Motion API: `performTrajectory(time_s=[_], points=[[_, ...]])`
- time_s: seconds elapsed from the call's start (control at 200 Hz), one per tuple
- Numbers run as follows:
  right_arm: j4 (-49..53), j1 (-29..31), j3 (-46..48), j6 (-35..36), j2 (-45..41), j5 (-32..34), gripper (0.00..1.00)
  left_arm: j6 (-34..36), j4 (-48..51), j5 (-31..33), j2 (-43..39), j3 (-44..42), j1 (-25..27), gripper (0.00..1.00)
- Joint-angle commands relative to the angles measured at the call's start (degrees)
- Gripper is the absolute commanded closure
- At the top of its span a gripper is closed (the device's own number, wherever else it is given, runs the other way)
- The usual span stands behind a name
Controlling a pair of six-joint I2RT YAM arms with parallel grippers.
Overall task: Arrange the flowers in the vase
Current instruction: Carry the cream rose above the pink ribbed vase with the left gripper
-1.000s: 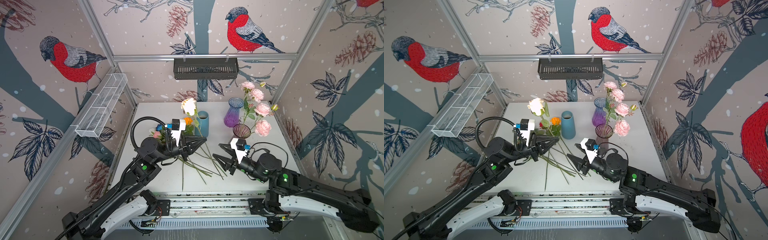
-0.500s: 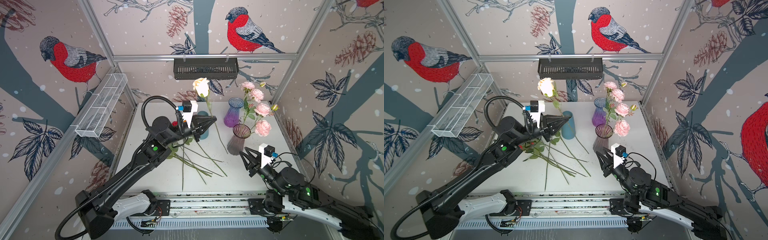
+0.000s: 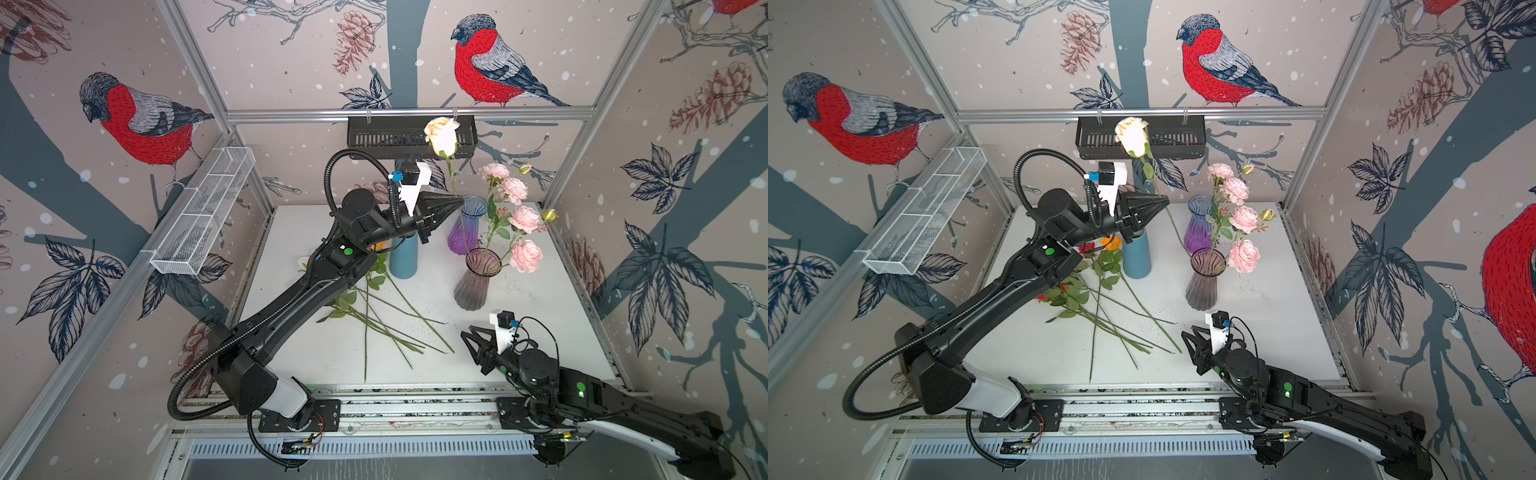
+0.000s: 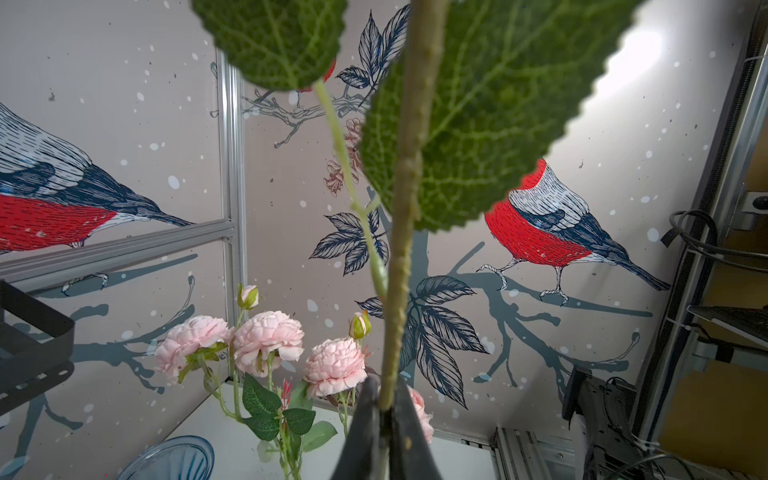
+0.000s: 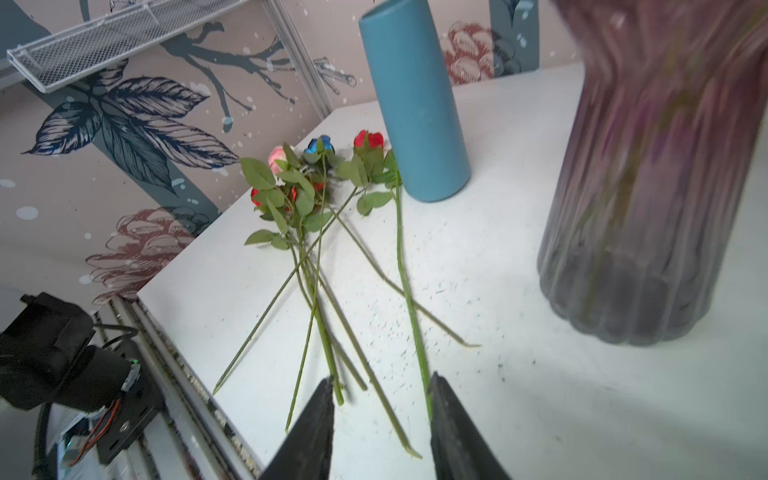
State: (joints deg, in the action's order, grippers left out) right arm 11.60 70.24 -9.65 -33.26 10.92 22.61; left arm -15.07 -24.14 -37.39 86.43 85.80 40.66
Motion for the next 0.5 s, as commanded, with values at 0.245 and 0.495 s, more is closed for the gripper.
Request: performTrajectory(time_s=[0.245,0.495], points=[[-4.0,1.4,0.6,-0.7,0.0,-3.9,0.60,-3.6,-6.6,-0.8,6.7,0.7,0.2,1.00],[-3.0,1.5,-0.2,-0.8,0.0,-1.6,0.60,-6.1,-2.4,0.6,13.8,2.7,2.4,1.00]])
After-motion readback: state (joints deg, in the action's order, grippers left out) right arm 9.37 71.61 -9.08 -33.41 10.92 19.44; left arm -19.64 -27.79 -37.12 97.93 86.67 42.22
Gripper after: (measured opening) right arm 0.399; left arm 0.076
